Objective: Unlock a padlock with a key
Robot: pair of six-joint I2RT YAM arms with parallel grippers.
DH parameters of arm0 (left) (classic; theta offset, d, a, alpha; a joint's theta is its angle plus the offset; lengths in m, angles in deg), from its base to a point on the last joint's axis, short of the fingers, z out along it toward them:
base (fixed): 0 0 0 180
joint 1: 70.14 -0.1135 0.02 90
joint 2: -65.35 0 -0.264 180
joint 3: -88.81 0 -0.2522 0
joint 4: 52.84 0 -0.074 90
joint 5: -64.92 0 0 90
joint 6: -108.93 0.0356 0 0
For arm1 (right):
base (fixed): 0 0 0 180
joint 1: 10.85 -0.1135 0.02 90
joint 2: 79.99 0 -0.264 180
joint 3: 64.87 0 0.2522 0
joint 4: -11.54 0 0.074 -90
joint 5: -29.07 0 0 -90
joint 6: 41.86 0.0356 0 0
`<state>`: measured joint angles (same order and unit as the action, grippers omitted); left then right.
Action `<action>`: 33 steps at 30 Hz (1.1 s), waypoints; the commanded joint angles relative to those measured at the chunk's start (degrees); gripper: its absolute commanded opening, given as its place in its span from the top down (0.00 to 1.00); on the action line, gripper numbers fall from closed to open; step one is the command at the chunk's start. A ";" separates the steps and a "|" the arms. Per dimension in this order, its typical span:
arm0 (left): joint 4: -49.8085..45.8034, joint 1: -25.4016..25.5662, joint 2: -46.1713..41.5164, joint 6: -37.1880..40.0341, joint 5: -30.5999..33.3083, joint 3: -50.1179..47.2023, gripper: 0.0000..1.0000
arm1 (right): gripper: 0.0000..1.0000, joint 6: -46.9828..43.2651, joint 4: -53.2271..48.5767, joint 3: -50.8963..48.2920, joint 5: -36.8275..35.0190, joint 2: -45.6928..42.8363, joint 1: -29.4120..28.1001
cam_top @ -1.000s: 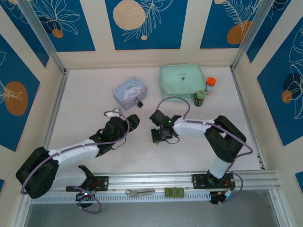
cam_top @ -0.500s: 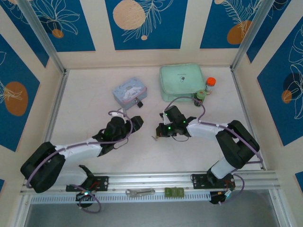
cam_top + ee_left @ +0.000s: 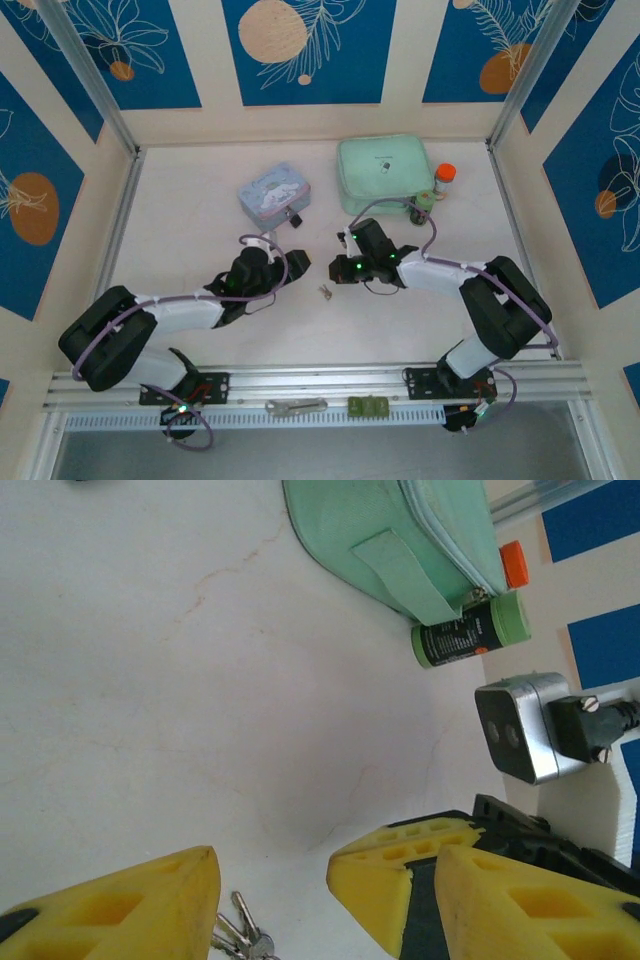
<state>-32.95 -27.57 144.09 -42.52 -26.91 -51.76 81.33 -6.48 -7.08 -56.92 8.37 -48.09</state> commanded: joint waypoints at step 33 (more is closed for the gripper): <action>-9.27 -0.03 -8.64 0.66 8.71 -0.49 0.37 | 1.00 1.56 -18.51 10.39 -21.30 13.51 -11.66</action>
<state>-42.07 -27.59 136.31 -42.08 -18.95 -51.78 84.52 -24.64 7.21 -76.68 20.87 -59.96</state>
